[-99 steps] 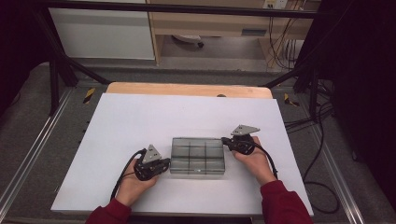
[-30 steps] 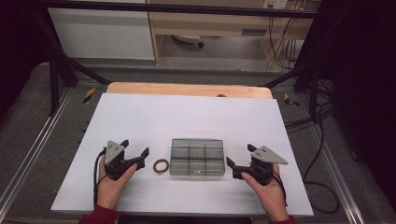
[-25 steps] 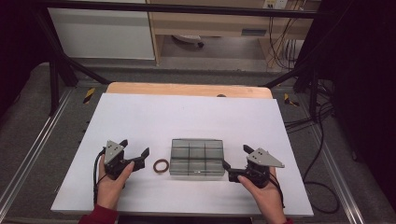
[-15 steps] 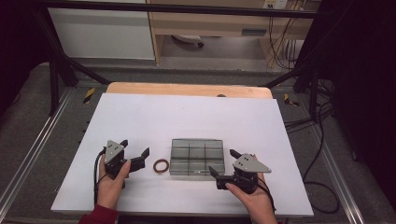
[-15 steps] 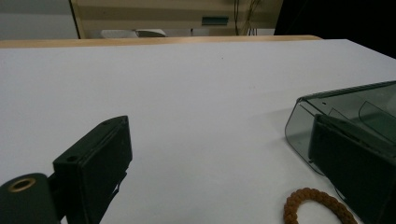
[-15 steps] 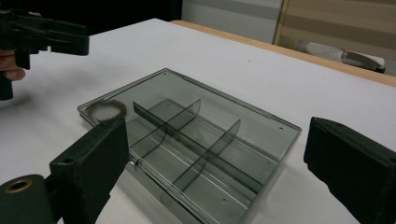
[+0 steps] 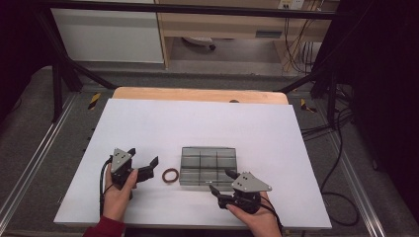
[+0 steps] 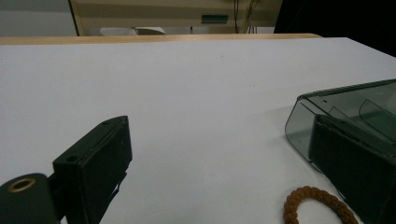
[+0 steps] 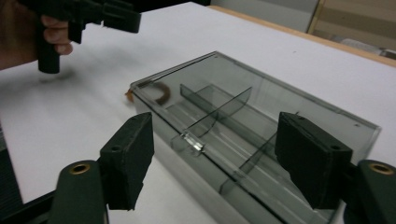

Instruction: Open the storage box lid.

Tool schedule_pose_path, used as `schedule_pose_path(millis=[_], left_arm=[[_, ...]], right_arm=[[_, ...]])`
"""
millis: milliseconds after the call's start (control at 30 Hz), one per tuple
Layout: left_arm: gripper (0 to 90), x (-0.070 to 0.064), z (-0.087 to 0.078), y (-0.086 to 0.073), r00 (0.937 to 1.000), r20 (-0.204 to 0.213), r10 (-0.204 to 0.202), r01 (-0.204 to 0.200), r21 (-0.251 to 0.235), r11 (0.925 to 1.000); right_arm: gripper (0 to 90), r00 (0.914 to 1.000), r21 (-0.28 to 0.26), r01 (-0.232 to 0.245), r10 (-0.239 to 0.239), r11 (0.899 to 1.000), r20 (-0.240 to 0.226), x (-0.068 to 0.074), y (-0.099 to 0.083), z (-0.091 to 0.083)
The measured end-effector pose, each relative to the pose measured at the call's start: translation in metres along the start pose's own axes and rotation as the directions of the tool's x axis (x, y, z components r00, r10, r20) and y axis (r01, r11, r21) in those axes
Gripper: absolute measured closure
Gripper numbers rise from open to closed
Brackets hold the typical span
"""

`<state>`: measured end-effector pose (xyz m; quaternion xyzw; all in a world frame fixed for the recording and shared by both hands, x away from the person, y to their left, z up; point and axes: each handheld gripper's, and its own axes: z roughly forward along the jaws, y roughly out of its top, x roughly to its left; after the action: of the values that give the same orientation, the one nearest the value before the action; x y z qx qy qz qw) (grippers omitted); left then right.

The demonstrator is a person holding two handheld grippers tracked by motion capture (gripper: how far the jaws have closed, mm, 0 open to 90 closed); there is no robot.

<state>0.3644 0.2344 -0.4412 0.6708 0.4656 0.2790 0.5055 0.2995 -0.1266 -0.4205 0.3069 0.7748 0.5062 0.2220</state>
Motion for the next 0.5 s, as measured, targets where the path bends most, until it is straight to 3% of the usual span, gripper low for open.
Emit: schedule_pose_path(millis=[100,133,500], left_arm=[[6.0,0.000,0.000,0.000,1.0000,0.001,0.001,-0.001,0.003,1.0000],[6.0,0.000,0.000,0.000,1.0000,0.001,0.000,0.000,0.003,1.0000],[5.9,0.000,0.001,0.000,0.9999,0.010,0.002,-0.002,0.007,1.0000]], right_arm=[[34.1,0.9998,0.012,0.002,-0.002,1.000,-0.018,0.003,-0.002,0.003],[37.9,0.9990,0.027,-0.003,0.004,1.000,-0.044,0.006,-0.005,0.005],[57.9,0.9945,0.077,0.018,-0.010,0.997,-0.105,0.016,-0.014,0.014]])
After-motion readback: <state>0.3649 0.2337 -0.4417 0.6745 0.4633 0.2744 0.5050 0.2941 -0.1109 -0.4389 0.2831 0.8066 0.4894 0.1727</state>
